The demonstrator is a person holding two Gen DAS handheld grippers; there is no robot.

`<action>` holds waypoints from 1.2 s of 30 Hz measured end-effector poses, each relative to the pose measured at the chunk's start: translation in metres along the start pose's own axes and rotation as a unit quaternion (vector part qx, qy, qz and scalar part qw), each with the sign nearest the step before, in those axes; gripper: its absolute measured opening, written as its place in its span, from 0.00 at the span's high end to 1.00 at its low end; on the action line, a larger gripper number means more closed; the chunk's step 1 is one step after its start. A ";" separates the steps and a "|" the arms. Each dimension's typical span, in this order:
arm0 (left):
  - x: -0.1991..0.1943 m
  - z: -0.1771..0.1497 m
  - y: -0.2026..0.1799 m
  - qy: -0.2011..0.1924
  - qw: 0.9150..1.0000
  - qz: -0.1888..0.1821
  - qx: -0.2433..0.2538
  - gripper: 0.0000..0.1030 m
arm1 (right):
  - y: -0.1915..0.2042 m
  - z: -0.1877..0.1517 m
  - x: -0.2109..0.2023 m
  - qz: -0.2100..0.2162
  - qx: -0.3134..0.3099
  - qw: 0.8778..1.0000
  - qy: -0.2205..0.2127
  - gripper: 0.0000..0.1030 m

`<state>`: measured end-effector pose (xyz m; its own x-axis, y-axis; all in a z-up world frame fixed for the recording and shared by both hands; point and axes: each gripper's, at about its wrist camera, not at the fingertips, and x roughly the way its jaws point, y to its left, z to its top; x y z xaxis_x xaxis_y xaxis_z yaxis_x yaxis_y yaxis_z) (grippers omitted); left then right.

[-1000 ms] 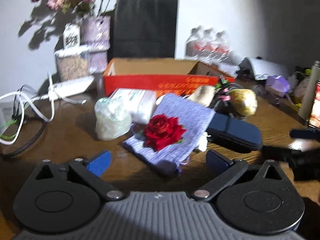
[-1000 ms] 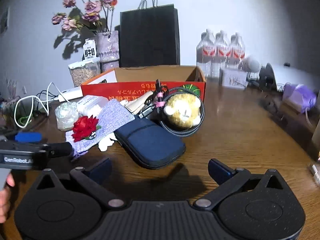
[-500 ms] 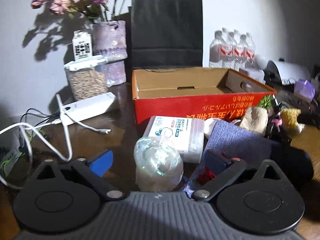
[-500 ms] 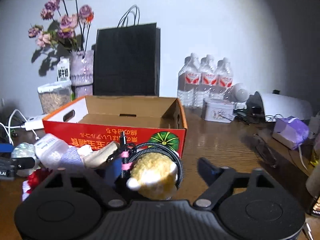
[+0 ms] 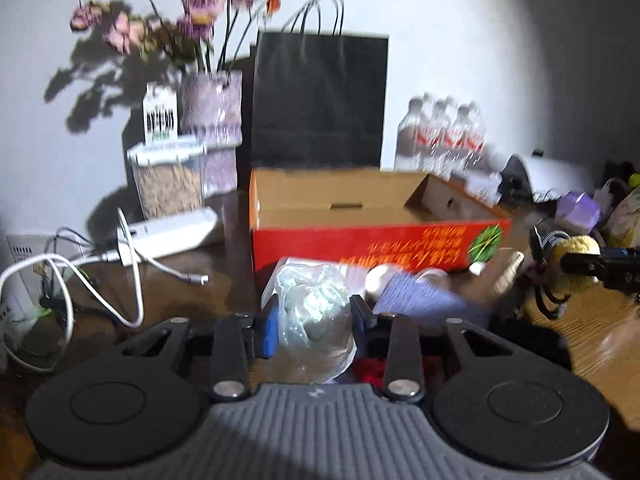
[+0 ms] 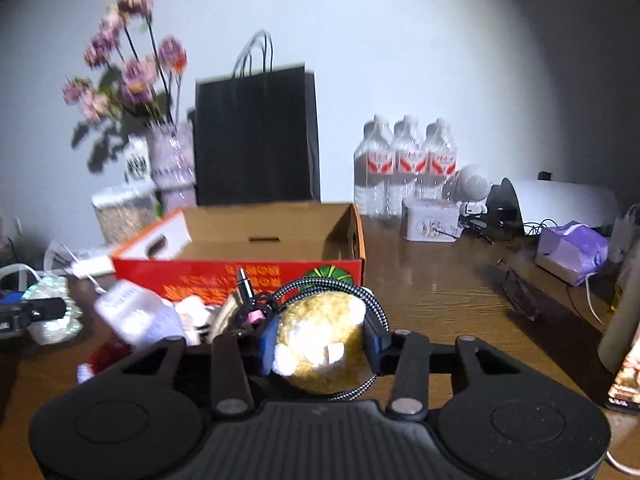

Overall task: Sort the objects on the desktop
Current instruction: 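Grasp the clear plastic bag with the left tool while the right grasps the yellow-white plush toy, then carry the plastic bag with the left tool while the right carries the plush toy toward the box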

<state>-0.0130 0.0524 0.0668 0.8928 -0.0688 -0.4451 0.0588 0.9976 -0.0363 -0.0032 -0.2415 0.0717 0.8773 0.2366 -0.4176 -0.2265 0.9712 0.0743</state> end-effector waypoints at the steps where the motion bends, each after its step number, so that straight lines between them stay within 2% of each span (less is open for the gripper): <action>1: -0.008 0.002 -0.002 -0.007 1.000 -0.005 -0.002 0.65 | -0.004 0.000 -0.010 0.014 0.010 1.000 -0.004 0.59; 3: -0.019 0.001 -0.008 -0.013 1.000 -0.019 -0.008 0.65 | -0.008 -0.007 -0.024 0.026 0.012 1.000 -0.003 0.59; 6: -0.028 -0.007 -0.021 -0.002 0.999 -0.042 -0.013 0.65 | -0.003 -0.029 -0.035 0.006 -0.014 1.000 0.018 0.59; 9: -0.038 -0.018 -0.035 0.006 0.998 -0.060 -0.007 0.65 | -0.005 -0.048 -0.043 0.006 -0.008 0.999 0.038 0.56; 11: -0.041 -0.025 -0.042 0.014 0.997 -0.073 -0.006 0.65 | -0.006 -0.057 -0.040 -0.010 -0.010 0.999 0.051 0.53; 13: -0.041 -0.034 -0.051 0.026 0.996 -0.084 0.001 0.65 | -0.005 -0.062 -0.038 -0.030 -0.020 0.997 0.062 0.43; 15: -0.041 -0.041 -0.059 0.035 0.996 -0.083 0.014 0.65 | -0.002 -0.061 -0.044 -0.024 -0.041 0.997 0.068 0.37; 18: -0.044 -0.048 -0.061 0.037 0.995 -0.088 0.022 0.64 | -0.004 -0.057 -0.063 0.001 -0.073 0.996 0.040 0.11; 23: -0.035 -0.053 -0.060 0.052 0.995 -0.083 0.016 0.64 | 0.004 -0.058 -0.080 0.012 -0.127 0.992 0.018 0.10; 26: -0.033 -0.055 -0.061 0.056 0.995 -0.085 0.019 0.64 | 0.016 -0.061 -0.088 0.051 -0.147 0.988 0.006 0.13; 28: -0.032 -0.057 -0.062 0.057 0.995 -0.085 0.020 0.64 | 0.025 -0.063 -0.093 0.065 -0.157 0.985 -0.008 0.20; 29: -0.032 -0.058 -0.060 0.058 0.995 -0.085 0.019 0.64 | 0.029 -0.062 -0.092 0.074 -0.158 0.985 -0.011 0.21; 31: -0.032 -0.060 -0.058 0.060 0.995 -0.084 0.013 0.64 | 0.036 -0.061 -0.081 0.084 -0.147 0.986 0.001 0.28; 33: -0.032 -0.060 -0.057 0.060 0.995 -0.084 0.010 0.64 | 0.039 -0.058 -0.062 0.042 -0.133 0.990 0.025 0.35; 35: -0.034 -0.060 -0.057 0.059 0.995 -0.081 0.014 0.64 | 0.030 -0.053 -0.054 0.003 -0.102 0.995 0.014 0.31; 36: -0.035 -0.060 -0.056 0.056 0.995 -0.081 0.016 0.64 | 0.023 -0.048 -0.049 -0.009 -0.079 0.997 0.017 0.25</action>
<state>-0.0748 -0.0014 0.0307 0.8145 -0.2281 -0.5335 0.2148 0.9727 -0.0880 -0.0724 -0.2319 0.0502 0.8679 0.2154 -0.4477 -0.2768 0.9579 -0.0759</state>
